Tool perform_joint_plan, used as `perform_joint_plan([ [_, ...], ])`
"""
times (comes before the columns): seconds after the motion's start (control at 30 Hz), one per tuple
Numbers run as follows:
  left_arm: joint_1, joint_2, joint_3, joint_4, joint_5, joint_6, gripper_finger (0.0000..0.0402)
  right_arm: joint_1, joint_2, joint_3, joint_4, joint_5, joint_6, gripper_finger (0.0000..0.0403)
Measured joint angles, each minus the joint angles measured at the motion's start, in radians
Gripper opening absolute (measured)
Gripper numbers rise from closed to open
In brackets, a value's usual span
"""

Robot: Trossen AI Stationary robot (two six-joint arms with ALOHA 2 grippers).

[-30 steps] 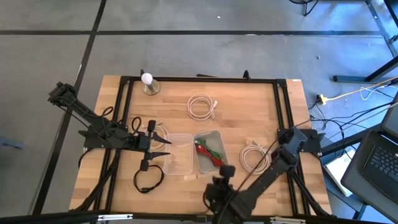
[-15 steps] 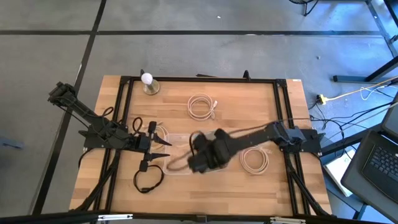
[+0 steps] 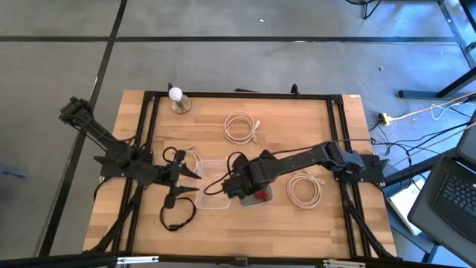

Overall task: Pick & Place USB Port
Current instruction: Put the white charger cable into the gray bin

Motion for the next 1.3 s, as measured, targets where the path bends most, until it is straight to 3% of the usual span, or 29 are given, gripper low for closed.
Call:
perform_joint_plan([
  [0.4,-0.058,0.000,0.000,0.005,-0.089,0.000,0.0173,0.080,-0.321,-0.384,0.042,0.000,0.352,0.0000],
  [0.57,-0.055,0.000,0.000,0.012,-0.101,0.001,0.0173,0.163,-0.318,-0.436,0.222,0.000,0.372,0.0000],
  [0.73,-0.055,0.000,0.000,0.023,-0.102,0.001,0.0173,0.197,-0.284,-0.448,0.249,0.002,0.439,0.0000],
  [1.3,-0.055,0.000,0.000,0.058,-0.099,0.080,0.0173,0.124,-0.198,-0.447,0.390,-0.022,0.370,0.0000],
])
